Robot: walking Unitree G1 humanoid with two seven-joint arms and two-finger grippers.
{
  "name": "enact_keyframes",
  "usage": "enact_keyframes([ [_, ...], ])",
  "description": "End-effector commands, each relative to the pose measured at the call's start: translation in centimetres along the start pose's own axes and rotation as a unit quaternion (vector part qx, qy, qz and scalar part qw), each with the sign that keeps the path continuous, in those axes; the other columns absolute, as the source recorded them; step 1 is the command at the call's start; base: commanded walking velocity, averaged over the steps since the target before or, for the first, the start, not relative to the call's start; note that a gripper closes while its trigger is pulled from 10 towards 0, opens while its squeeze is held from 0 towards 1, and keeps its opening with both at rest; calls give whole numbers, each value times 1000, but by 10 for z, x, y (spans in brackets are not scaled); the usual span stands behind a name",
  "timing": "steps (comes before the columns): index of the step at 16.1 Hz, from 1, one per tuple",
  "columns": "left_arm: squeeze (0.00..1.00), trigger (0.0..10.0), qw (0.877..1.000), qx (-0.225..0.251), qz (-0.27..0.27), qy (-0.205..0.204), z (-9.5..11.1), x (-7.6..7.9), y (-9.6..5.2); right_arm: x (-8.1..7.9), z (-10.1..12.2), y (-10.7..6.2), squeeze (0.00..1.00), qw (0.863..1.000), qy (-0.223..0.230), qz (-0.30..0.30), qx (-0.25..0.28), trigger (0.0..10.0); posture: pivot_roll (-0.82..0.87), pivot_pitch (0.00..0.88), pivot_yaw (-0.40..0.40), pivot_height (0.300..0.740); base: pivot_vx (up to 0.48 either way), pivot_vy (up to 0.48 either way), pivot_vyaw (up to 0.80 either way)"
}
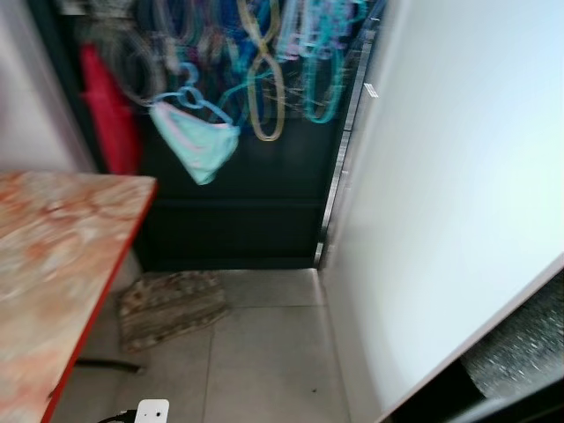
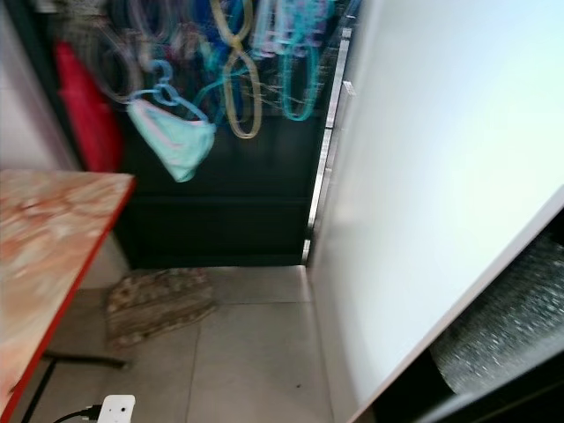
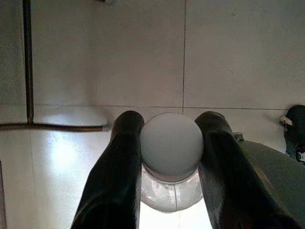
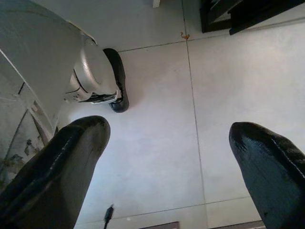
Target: Restocking fridge
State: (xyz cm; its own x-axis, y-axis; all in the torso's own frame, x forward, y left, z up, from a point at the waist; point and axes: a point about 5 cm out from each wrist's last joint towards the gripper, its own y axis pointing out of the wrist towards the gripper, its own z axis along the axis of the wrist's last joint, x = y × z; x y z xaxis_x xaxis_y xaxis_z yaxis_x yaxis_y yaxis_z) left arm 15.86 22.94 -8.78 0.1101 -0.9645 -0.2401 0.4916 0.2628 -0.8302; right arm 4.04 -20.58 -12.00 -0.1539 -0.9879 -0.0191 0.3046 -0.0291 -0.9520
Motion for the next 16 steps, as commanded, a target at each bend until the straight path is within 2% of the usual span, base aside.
enact_keyframes([
  [1, 0, 10000, 1000, -13, 0, 6, -3, -4, 0, -2, 0, 0, 0, 1000, 11, -3, 4, 10000, 39, 0, -20, 740, 0, 0, -788],
  [5, 0, 10000, 999, -3, 4, 32, 4, -12, 1, -8, -2, 1, 0, 1000, 18, 1, 4, 10000, 17, 0, -4, 740, 0, -89, -788],
  [7, 0, 10000, 1000, -5, 9, 18, 5, -12, 2, -8, -1, 1, 0, 1000, 27, -4, 7, 10000, -10, 0, 4, 740, 0, 0, -788],
  [10, 0, 10000, 1000, -7, 1, 25, 5, -9, 2, -5, -2, 0, 0, 999, 42, -13, 8, 10000, 6, 0, 2, 740, 0, 0, -788],
  [11, 0, 10000, 1000, -13, 1, 25, 0, -12, 1, -3, -3, 0, 0, 998, 54, -18, 8, 10000, 23, 0, -4, 740, 0, 0, -788],
  [16, 0, 10000, 999, -33, 2, 28, -15, -18, -1, -4, -3, 0, 0, 999, 40, -13, 8, 10000, 27, 0, -3, 740, 0, 0, -788],
])
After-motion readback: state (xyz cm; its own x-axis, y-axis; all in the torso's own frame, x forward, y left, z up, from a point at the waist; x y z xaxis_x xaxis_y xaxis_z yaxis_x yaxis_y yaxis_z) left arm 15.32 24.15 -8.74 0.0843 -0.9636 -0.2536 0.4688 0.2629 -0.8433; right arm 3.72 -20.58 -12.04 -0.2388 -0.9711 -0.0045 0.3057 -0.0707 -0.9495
